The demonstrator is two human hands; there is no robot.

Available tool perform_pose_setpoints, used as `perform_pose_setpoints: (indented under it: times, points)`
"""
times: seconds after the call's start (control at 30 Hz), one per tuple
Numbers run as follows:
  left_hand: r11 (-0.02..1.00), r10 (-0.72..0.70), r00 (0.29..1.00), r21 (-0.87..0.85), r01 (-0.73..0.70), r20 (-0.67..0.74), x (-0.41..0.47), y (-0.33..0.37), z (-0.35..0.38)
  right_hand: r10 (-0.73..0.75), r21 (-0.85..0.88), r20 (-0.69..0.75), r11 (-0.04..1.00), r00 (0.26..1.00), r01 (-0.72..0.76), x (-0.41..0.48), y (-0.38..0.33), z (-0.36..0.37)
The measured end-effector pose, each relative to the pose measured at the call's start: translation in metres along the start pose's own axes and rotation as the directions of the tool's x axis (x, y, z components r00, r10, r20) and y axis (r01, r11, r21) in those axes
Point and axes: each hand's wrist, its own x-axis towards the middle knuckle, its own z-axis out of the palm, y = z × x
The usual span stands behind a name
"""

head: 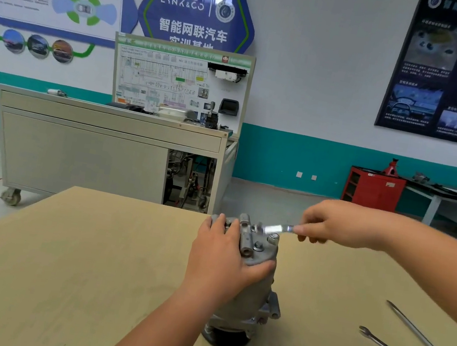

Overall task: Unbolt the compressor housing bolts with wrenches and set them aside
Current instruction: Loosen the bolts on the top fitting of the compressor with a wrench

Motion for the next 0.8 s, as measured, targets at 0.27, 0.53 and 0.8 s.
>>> perform_pose_setpoints:
  times: [0.27,0.53,0.8]
  points:
    - [1.000,0.014,1.000,0.002,-0.014,-0.012,0.001,0.000,0.001,-0.040,0.805,0.169,0.582,0.985,-0.115,-0.034,-0.028,0.041]
    - [0.998,0.059,0.998,-0.035,-0.059,-0.020,-0.001,0.001,-0.004,0.010,0.815,0.219,0.548,0.976,-0.189,-0.035,-0.051,0.047]
    - [0.994,0.030,0.996,-0.104,-0.039,-0.089,-0.001,-0.003,0.002,0.045,0.694,0.249,0.688,0.968,-0.211,-0.033,-0.045,0.044]
